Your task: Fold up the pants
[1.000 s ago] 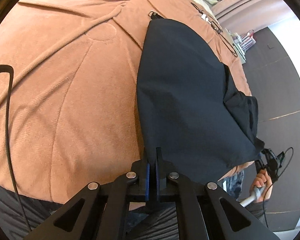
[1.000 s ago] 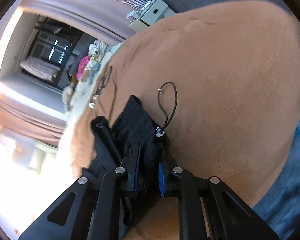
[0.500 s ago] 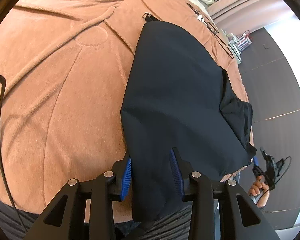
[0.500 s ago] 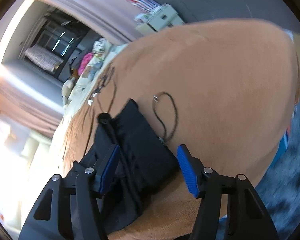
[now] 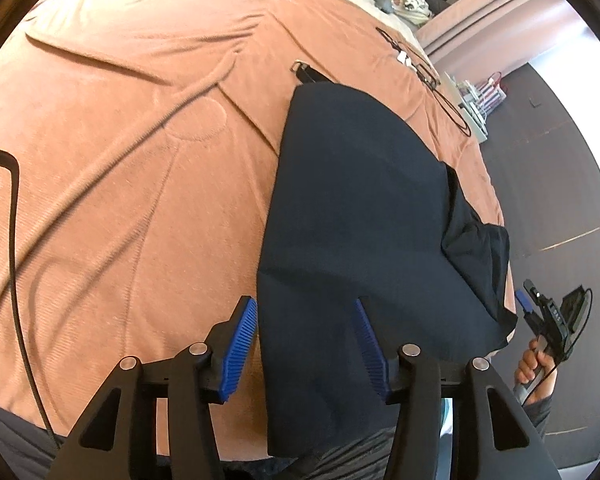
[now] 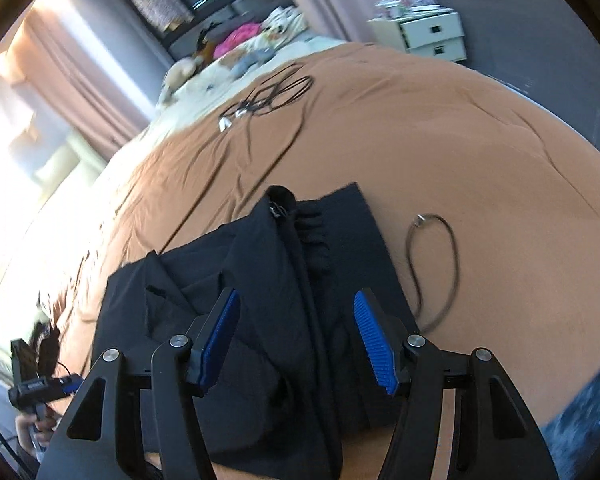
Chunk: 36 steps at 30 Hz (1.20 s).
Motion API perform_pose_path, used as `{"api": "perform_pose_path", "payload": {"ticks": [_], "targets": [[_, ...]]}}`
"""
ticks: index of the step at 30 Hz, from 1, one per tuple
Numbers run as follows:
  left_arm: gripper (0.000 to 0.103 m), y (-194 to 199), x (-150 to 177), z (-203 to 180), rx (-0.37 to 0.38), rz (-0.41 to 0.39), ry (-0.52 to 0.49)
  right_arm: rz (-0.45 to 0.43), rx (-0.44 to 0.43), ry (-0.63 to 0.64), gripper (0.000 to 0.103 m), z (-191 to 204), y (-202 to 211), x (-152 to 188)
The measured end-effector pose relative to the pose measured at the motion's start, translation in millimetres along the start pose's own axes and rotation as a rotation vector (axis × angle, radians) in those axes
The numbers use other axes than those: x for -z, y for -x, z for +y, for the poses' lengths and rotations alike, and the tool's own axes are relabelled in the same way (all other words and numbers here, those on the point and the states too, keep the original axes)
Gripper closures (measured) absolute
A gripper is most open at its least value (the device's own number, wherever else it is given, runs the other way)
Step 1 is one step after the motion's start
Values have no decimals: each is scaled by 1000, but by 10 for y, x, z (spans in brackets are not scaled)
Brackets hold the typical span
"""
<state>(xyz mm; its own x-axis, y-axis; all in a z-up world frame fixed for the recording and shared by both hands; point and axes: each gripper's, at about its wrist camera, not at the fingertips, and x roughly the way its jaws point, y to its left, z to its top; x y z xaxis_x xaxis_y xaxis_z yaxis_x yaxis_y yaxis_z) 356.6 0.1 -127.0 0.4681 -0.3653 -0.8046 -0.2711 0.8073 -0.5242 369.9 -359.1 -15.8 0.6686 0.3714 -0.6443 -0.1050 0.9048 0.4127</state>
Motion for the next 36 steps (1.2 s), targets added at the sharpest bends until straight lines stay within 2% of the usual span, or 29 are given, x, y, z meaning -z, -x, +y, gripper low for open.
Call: {"api": "perform_pose_path", "payload": {"ticks": [6, 13, 20, 22, 23, 24, 31, 36], "targets": [[50, 34, -35, 61, -7, -17, 15, 78, -17, 62, 45, 67, -356, -390], [50, 83, -75, 122, -18, -35, 33, 134, -50, 54, 45, -22, -718, -714], [50, 82, -134, 200, -33, -51, 50, 172, -77, 101, 45, -18, -931, -827], [50, 53, -148, 215, -34, -48, 56, 180, -67, 130, 66, 26, -1000, -821], [50, 39, -153, 220, -34, -46, 59, 187, -47, 141, 84, 25, -1021, -831], [50, 25, -157, 223, -33, -43, 61, 186, -25, 147, 94, 31, -1028, -843], [50, -15, -181, 179, -36, -39, 43, 89, 72, 225, 97, 161, -779, -1006], [50, -90, -172, 129, -32, -29, 33, 66, 168, 250, 97, 198, -803, -1138]]}}
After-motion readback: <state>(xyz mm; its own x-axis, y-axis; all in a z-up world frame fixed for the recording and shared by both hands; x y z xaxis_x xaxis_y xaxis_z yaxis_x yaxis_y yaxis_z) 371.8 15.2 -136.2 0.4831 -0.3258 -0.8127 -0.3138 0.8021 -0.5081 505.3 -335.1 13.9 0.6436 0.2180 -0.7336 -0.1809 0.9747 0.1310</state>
